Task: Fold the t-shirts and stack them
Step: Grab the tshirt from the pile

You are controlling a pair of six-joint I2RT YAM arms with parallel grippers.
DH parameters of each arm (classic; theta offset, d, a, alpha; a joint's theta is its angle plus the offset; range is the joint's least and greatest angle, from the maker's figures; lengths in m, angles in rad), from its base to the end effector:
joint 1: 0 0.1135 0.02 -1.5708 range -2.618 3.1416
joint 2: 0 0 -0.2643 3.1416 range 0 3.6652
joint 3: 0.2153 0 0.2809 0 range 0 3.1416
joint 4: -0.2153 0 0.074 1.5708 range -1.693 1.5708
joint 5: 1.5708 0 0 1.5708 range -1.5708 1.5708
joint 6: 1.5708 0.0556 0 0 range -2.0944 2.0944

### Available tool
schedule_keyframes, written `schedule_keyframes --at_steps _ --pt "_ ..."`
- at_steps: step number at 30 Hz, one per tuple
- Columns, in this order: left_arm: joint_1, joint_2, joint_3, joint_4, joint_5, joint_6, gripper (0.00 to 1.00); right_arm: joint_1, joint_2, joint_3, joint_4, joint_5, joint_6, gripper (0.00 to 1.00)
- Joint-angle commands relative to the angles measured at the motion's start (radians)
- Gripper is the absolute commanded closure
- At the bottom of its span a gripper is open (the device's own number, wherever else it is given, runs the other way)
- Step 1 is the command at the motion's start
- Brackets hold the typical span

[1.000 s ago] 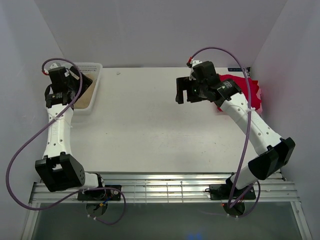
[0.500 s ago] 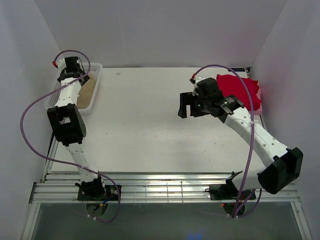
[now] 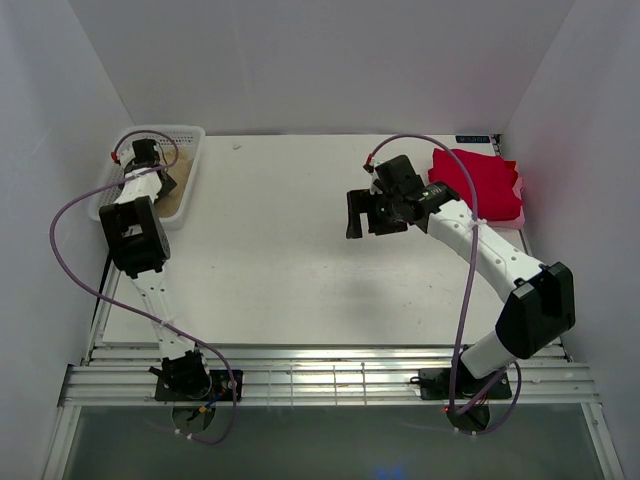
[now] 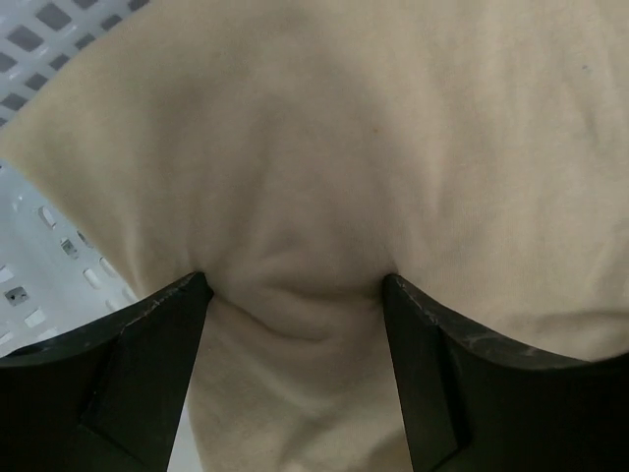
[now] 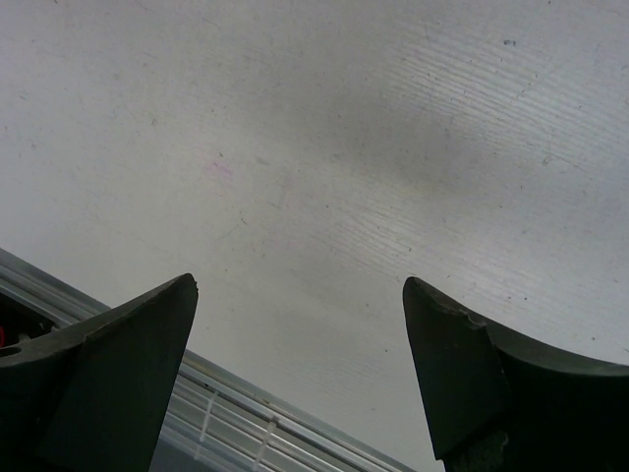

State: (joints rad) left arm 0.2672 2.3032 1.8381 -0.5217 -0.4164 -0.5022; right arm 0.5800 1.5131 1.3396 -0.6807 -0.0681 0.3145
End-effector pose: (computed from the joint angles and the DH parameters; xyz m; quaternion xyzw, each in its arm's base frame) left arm 0.5127 0.1637 0.1364 -0.4068 0.8462 0.1636 0.3029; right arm 0.3078 0.2062 0.2915 -0.1357 0.9261 0.1803 0.3022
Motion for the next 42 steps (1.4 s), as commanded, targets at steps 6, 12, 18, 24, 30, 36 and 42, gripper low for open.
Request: schedule_keyframes --at_steps 6,12,18,24,30,36,42 --pt "0.018 0.024 -0.004 0.029 0.123 0.042 0.79 -0.002 0.035 0.109 -0.006 -0.019 0.000 0.09" --pt "0.007 -0.148 -0.048 0.057 0.149 0.022 1.00 0.001 0.048 0.092 0.004 -0.041 0.017 0.09" --pt "-0.043 -0.485 -0.068 0.112 0.224 0.010 1.00 0.003 0.082 0.113 0.010 -0.045 0.009 0.09" --pt "-0.118 -0.680 -0.101 0.124 0.543 -0.038 1.00 0.009 0.114 0.150 -0.002 -0.045 0.006 0.09" --pt "-0.178 -0.846 -0.325 0.121 0.781 -0.122 1.00 0.018 0.095 0.150 -0.031 -0.016 0.003 0.09" --pt "-0.290 -1.067 -0.637 0.091 0.855 -0.150 1.00 0.021 0.027 0.095 -0.048 0.033 0.018 0.09" --pt "-0.370 -1.145 -0.801 0.008 0.914 -0.153 1.00 0.023 -0.030 0.024 -0.062 0.047 0.047 0.09"
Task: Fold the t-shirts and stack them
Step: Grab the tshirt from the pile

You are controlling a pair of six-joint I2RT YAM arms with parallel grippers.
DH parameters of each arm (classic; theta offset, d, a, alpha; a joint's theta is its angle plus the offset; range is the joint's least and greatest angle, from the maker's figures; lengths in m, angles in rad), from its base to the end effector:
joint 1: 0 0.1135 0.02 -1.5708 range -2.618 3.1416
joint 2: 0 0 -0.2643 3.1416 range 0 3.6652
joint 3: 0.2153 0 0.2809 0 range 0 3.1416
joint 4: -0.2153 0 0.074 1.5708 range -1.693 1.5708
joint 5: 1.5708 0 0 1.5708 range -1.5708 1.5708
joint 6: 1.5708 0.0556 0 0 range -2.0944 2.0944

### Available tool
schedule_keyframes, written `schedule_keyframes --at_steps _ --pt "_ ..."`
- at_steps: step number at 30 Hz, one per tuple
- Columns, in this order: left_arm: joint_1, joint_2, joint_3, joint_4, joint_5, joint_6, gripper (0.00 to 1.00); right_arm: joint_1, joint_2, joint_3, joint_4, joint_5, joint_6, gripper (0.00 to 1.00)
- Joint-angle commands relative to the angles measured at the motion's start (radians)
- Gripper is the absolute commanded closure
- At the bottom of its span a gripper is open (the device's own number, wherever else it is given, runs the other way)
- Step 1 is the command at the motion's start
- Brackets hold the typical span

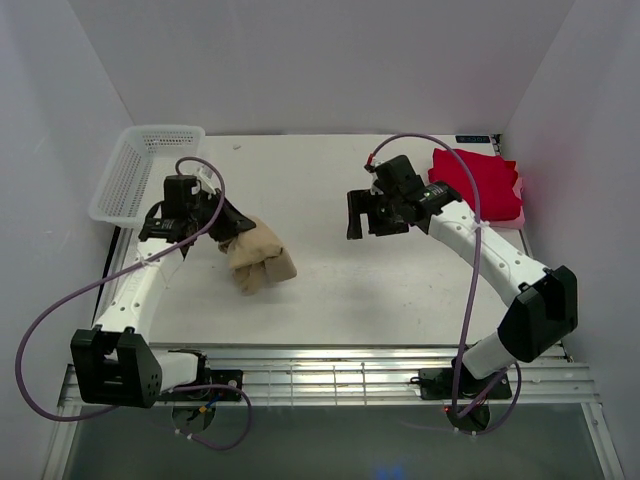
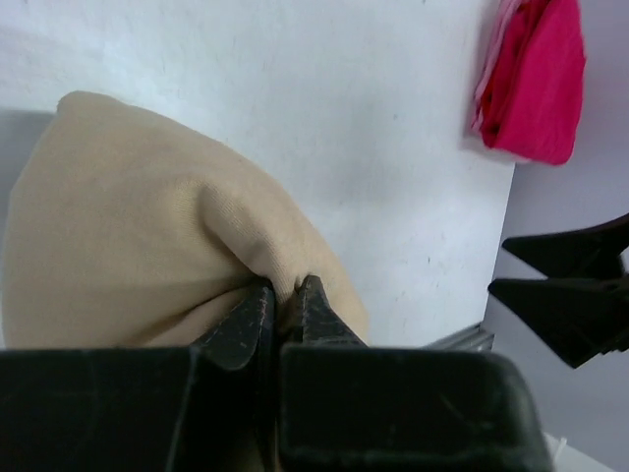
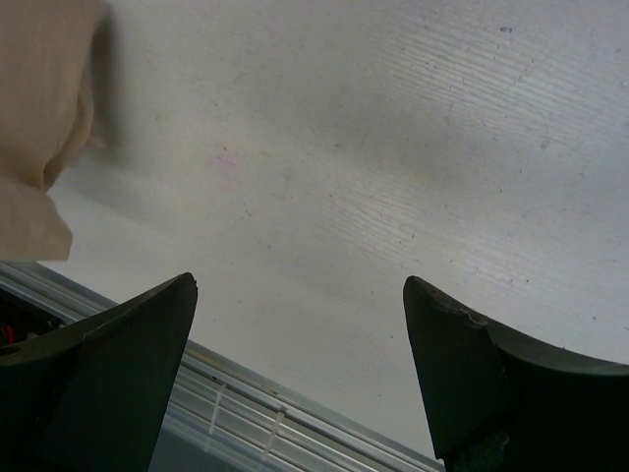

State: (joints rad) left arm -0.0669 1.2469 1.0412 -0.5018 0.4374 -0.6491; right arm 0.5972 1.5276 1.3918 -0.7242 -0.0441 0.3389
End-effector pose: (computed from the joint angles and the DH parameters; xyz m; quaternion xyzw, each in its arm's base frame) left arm 0.3090 -0.0443 0.2859 -0.1675 0.8754 -0.3277 0.3135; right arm 0.3072 0.2118 0.3017 -0.1283 0.9285 0.1754 0.3011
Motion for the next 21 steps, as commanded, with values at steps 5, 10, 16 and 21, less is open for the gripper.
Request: schedule_keyframes --at_steps 5,10,16,21 --pt "-0.196 -0.029 0.031 -0.015 0.054 0.011 1.00 0.007 -0.083 -0.056 -0.018 0.036 0.038 0.09" --pt "-0.393 0.243 0.160 -0.006 0.057 0.052 1.00 0.007 -0.095 -0.065 -0.030 0.039 0.041 0.09" --pt "-0.553 0.446 0.255 -0.003 -0.118 0.040 0.28 0.013 -0.109 -0.062 -0.026 0.039 0.028 0.10" --pt "-0.556 0.439 0.327 -0.033 -0.232 0.055 0.02 0.021 -0.126 -0.042 -0.021 0.078 -0.001 0.10"
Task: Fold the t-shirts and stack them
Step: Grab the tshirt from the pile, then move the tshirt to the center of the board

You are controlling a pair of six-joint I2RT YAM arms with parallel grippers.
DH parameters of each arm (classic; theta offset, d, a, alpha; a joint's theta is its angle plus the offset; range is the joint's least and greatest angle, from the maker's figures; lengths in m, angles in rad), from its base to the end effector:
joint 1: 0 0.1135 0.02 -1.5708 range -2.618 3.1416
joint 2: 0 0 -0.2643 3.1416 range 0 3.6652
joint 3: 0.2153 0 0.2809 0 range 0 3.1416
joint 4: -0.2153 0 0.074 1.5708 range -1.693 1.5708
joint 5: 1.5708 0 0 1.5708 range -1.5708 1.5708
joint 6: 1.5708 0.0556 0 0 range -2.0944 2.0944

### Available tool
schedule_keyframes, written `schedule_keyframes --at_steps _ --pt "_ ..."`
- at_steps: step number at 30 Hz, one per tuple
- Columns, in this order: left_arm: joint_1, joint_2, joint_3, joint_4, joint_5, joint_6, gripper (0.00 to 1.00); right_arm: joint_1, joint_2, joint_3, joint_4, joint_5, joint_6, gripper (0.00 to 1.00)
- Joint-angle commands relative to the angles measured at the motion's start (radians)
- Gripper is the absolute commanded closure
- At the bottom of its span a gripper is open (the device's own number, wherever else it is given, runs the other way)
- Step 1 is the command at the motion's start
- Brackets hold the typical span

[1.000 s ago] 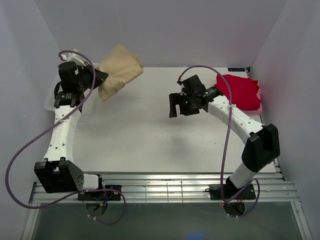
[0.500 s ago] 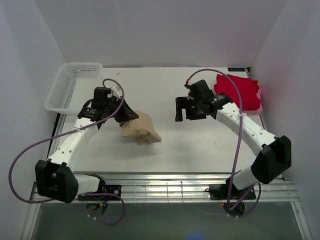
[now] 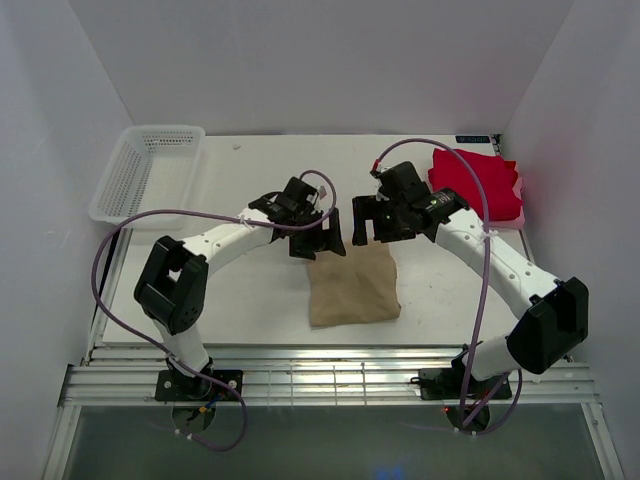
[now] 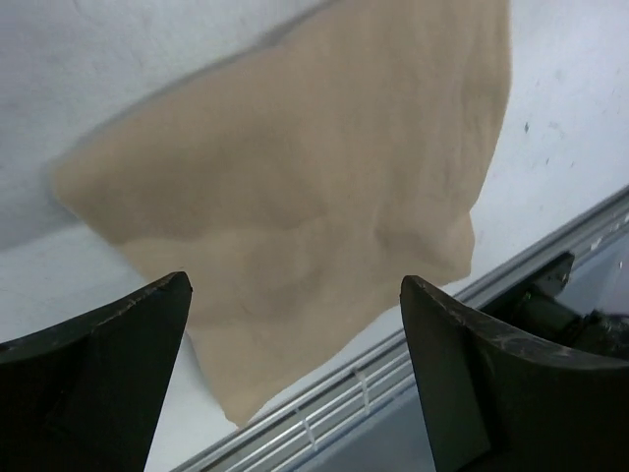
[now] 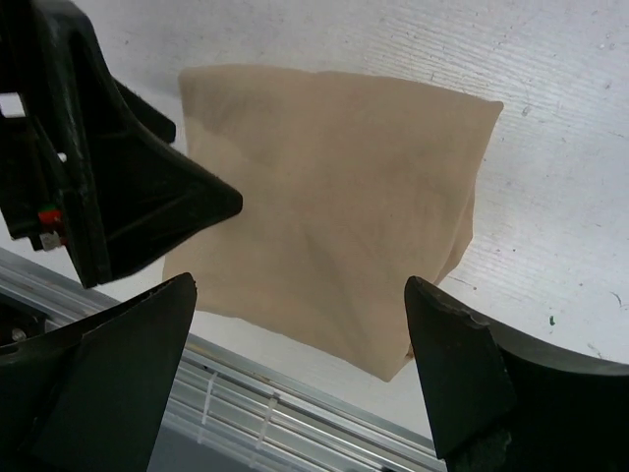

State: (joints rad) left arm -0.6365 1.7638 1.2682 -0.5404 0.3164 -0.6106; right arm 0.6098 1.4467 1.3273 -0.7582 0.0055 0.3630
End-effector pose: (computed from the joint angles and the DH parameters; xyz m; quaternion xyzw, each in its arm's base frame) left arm 0.3156 -0.2548 0.1861 0.0540 0.9518 -0.2757 0.1231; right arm 0.2869 0.2000 0.3030 -0.1148 0.9335 0.1565 0.3015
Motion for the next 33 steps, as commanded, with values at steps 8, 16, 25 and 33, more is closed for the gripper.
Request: schedule_keyframes --at_steps 8,16,25,33 --pt "0.026 -0.309 0.027 -0.088 -0.497 -0.043 0.03 0.033 0.052 -0.054 0.031 -0.030 -0.072 0.00" --pt "0.060 -0.454 -0.139 -0.121 -0.507 -0.113 0.02 0.041 0.271 -0.031 0.135 -0.010 -0.071 0.00" --pt "0.063 -0.533 -0.182 -0.161 -0.507 -0.118 0.02 0.047 0.503 0.134 0.143 0.057 -0.114 0.45" --pt "0.064 -0.587 -0.227 -0.178 -0.527 -0.138 0.02 0.064 0.459 0.427 -0.019 0.103 -0.141 0.92"
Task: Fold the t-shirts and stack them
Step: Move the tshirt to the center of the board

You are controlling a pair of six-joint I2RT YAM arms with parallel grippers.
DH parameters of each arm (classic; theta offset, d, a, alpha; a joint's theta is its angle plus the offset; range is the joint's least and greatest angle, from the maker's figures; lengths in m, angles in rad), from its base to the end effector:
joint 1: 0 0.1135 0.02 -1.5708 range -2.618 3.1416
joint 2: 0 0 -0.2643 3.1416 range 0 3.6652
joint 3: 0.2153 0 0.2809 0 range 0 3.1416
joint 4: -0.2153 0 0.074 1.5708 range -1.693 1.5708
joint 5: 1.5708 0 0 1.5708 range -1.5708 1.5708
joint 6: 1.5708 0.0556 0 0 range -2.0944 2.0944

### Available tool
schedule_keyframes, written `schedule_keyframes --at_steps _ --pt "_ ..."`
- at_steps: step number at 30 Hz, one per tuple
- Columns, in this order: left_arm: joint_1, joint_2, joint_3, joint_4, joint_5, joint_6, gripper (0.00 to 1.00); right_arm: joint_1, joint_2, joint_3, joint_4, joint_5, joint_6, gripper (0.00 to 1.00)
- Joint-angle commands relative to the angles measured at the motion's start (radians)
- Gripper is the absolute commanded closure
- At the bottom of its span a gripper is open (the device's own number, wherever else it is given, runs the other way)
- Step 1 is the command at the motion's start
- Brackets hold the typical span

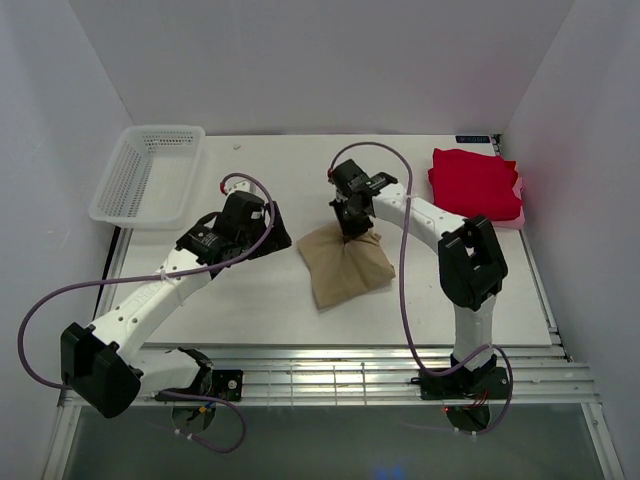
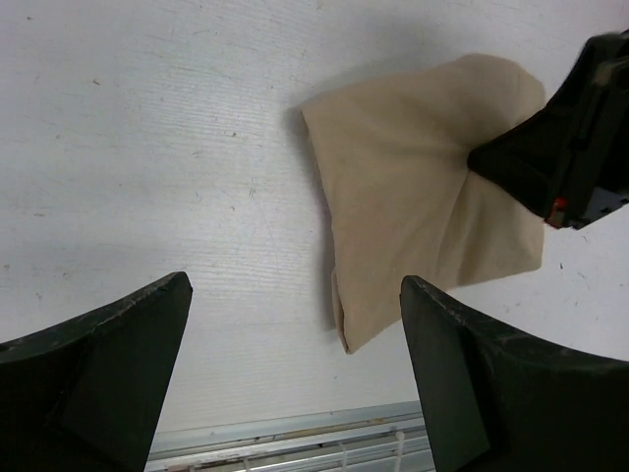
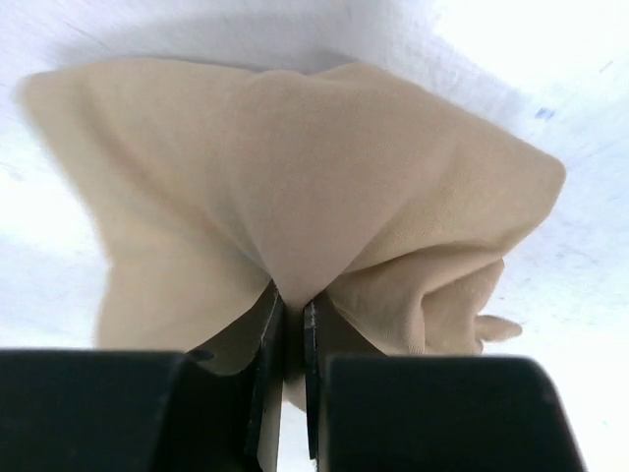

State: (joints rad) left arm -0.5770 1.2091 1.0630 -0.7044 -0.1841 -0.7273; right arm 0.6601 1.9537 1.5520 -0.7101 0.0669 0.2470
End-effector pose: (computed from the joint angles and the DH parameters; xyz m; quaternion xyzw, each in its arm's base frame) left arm 0.2499 -0.1505 0.2834 -0.1023 0.9268 -0.1446 0.3311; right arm 0.3594 0.2743 0.1905 -0.1921 0.9541 0.0703 0.2186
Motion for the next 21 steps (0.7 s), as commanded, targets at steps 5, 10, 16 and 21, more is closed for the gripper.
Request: schedule_keyframes --at_steps 5,10,16,21 --pt "0.006 -0.048 -0.035 0.002 -0.038 -0.046 0.02 0.050 -0.124 0.444 -0.172 0.057 -0.005 0.92" --pt "0.006 -0.042 -0.044 0.017 -0.026 -0.046 0.02 0.088 -0.317 0.198 -0.172 0.065 0.055 0.92" --pt "0.006 -0.054 -0.080 0.023 -0.017 -0.058 0.02 0.153 -0.509 -0.485 -0.117 0.034 0.185 0.82" --pt "0.008 -0.066 -0.101 0.031 -0.008 -0.061 0.02 0.177 -0.587 -0.662 -0.114 0.065 0.218 0.24"
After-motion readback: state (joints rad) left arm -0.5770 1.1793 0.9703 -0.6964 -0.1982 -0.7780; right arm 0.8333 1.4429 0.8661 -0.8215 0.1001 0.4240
